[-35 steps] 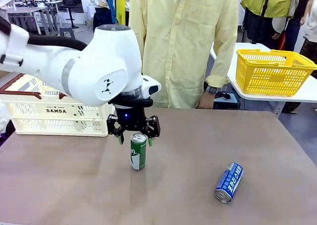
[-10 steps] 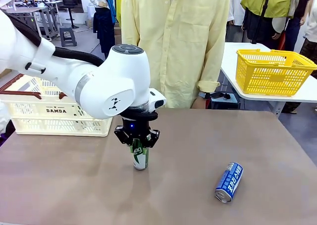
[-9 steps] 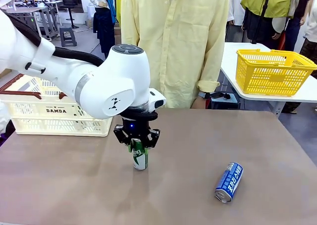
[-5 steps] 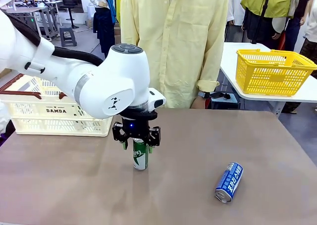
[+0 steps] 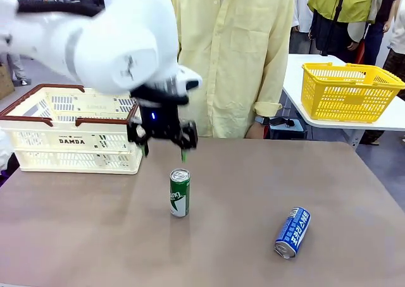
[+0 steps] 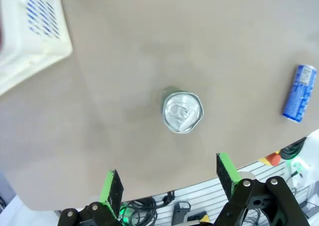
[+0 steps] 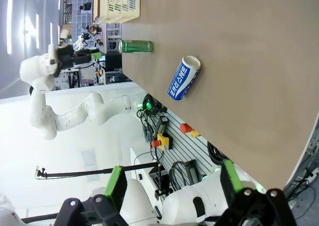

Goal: Place the drinks into the Shopping basket.
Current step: Pick up one drink and place it into the Shopping basket.

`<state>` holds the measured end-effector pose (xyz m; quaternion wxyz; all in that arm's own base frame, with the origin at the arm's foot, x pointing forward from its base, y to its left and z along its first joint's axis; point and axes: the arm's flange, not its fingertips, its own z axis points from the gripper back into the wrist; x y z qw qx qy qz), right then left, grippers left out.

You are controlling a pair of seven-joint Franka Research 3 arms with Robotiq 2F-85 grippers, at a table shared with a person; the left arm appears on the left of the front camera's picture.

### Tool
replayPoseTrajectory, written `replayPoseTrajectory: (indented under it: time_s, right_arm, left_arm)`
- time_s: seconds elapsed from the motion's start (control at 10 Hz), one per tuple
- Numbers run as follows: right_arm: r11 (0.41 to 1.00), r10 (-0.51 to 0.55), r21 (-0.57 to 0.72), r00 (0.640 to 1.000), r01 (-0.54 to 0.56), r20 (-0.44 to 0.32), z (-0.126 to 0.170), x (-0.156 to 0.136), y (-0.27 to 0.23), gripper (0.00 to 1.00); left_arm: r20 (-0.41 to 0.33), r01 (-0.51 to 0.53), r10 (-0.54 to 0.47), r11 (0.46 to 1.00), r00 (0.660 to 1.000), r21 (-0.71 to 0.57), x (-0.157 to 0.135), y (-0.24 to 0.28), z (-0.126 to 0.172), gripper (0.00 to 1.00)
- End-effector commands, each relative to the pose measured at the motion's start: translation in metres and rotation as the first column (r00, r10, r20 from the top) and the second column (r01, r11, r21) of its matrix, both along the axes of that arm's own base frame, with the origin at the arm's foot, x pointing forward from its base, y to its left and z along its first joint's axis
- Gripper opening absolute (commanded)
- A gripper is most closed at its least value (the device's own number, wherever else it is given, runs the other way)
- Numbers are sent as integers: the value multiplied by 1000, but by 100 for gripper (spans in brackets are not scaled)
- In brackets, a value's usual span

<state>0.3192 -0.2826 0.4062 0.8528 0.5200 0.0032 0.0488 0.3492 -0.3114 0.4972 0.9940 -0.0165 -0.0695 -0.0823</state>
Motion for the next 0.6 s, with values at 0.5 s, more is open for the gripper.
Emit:
replayPoseTrajectory:
  time_s: [0.5]
  right_arm:
    - [1000, 7, -17, 1000, -7, 11, 1, -1, 0, 100]
  left_arm:
    - [10, -10, 10, 1000, 1000, -22, 19, 7, 23, 100]
